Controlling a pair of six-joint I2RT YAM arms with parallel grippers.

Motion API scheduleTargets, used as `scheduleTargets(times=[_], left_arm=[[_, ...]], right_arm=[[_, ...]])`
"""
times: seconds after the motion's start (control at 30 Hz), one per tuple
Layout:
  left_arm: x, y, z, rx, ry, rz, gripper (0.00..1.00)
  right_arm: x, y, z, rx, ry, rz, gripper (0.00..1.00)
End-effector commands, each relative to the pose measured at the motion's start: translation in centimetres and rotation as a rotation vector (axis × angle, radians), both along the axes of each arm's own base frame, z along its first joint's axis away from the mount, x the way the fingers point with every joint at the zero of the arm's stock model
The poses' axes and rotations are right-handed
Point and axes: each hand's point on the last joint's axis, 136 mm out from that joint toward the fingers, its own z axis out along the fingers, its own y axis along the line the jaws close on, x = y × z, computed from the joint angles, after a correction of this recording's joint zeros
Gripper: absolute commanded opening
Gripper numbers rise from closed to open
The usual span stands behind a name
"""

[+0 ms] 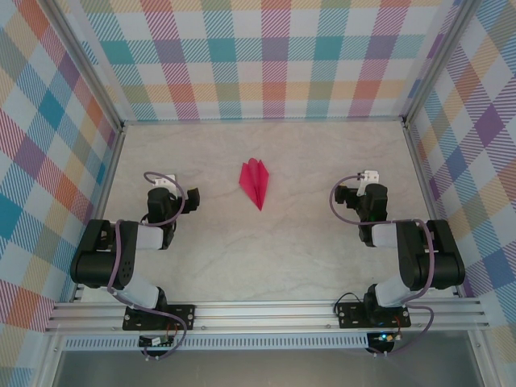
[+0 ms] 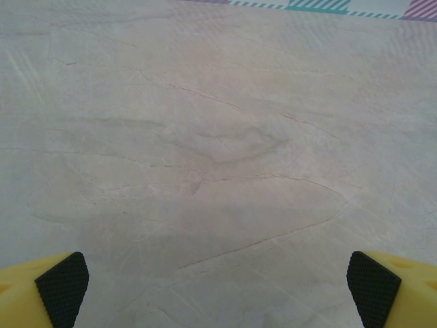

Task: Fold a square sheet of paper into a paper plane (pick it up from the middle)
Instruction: Reset both arms

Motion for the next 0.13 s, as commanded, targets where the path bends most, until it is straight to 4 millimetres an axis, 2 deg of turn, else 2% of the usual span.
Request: scheduleTargets(times=[0.0,0.1], left_arm=[[0.56,-0.37,0.28,0.013,-0.004,-0.016,1.00],[0.53,-0.33,0.28,0.012,-0.005,-0.015,1.00]], right_arm=[[0.35,0.09,0.84,0.007,-0.041,0.011,1.00],[0.28,0.28,0.85,0.005,-0.044,0.022,1.00]])
